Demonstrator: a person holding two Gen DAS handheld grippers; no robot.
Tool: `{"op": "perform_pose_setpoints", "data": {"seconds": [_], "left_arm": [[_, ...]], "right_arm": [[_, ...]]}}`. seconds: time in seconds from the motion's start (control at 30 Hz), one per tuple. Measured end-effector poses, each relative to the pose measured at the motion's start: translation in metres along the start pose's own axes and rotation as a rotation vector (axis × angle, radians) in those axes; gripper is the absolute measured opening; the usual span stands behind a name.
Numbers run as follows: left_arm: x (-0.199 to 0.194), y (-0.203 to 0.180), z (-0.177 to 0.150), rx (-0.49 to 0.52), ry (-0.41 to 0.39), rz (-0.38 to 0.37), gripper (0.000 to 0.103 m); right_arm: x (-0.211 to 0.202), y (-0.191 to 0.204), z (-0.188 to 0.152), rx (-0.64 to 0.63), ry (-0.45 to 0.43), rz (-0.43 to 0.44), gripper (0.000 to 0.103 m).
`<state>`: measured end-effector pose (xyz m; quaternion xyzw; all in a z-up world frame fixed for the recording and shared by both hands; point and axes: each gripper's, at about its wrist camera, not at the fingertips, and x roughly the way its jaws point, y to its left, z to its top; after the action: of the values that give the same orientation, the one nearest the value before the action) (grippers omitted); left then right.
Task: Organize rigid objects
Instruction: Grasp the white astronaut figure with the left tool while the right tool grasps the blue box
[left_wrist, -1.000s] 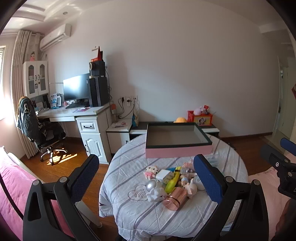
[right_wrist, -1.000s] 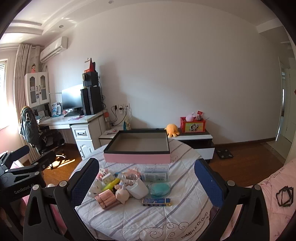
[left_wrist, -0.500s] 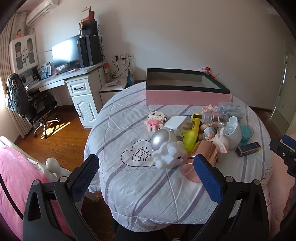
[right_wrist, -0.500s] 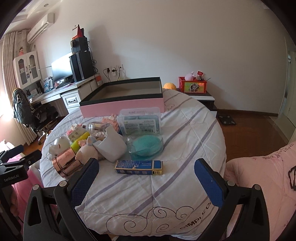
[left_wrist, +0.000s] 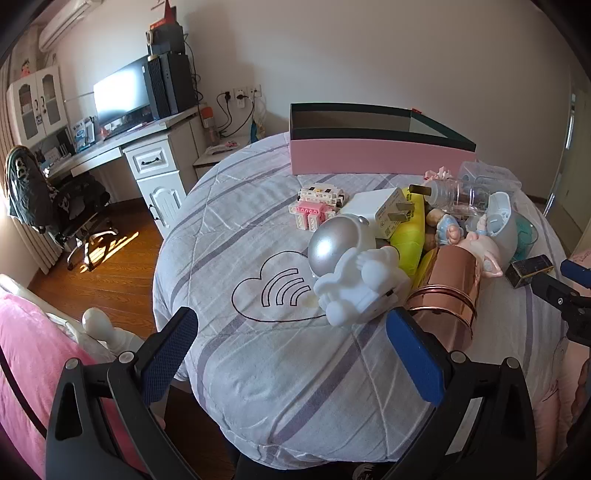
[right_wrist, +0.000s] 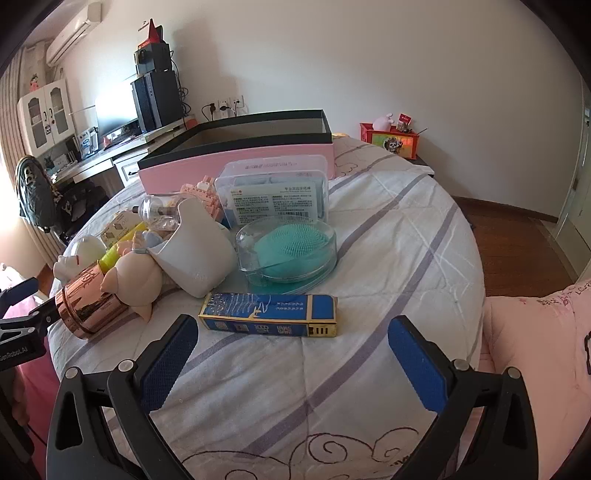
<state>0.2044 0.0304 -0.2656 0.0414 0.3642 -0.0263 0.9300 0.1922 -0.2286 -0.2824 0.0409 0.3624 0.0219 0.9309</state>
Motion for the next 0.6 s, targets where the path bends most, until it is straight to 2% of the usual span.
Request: {"op": "perform_pose_setpoints", "data": {"seconds": [0.23,0.4,0.47,0.6], "left_arm": [[0.01,-0.004,0.003,-0.02,0.005,0.008,0.103],[0.014,-0.011,0.005,0.008,-0.012,0.011,0.103],[0.021,-0.014,0.005,0.021,0.007,0.015,0.103],[0.032,-0.01,0.01,-0.007,0.04,-0.025,0.103]], "right_arm": [[0.018,0.008,0.003,-0.018,0.013,-0.026,0.103],[0.027,0.008,0.004,-0.05,0.007,-0.089,0.103],[0.028,0.006,0.004,-0.058,0.004,-0.084,0.103],[0.027,0.001,0.003,-0.065,-0.013,-0.065,0.103]]}}
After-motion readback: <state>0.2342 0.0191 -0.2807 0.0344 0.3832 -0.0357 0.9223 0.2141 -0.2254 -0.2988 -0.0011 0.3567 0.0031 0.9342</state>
